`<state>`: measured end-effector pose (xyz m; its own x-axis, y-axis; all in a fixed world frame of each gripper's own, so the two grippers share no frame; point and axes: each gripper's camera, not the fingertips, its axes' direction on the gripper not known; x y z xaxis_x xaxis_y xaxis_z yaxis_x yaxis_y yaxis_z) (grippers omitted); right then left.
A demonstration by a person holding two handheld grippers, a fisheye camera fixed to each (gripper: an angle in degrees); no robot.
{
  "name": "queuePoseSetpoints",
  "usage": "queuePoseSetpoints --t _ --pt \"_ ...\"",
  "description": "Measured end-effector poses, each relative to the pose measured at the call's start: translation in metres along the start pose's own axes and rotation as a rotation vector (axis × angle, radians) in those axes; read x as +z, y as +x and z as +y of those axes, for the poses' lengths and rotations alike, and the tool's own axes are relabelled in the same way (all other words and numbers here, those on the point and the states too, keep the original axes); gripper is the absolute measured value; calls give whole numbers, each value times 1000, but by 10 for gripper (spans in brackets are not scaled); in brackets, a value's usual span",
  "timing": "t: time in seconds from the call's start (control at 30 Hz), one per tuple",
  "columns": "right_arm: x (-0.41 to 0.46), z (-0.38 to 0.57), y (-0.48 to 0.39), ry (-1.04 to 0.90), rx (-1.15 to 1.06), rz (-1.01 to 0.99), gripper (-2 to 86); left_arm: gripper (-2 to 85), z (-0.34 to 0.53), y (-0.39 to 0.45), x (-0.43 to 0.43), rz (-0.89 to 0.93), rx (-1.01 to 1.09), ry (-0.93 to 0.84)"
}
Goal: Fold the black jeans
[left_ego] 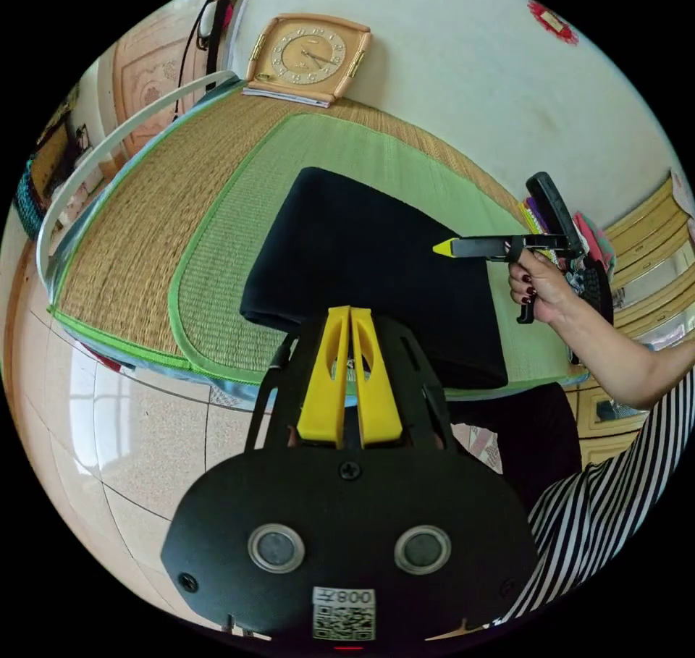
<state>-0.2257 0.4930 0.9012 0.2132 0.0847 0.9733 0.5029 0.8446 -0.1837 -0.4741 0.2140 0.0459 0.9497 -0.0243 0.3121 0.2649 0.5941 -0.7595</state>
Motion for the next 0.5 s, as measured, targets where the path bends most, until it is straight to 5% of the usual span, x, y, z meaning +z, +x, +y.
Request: queuePoseSetpoints --t 0.5 --pt "28 -76 -83 -81 -144 58 1 0 36 -51 -12 -12 -56 -13"
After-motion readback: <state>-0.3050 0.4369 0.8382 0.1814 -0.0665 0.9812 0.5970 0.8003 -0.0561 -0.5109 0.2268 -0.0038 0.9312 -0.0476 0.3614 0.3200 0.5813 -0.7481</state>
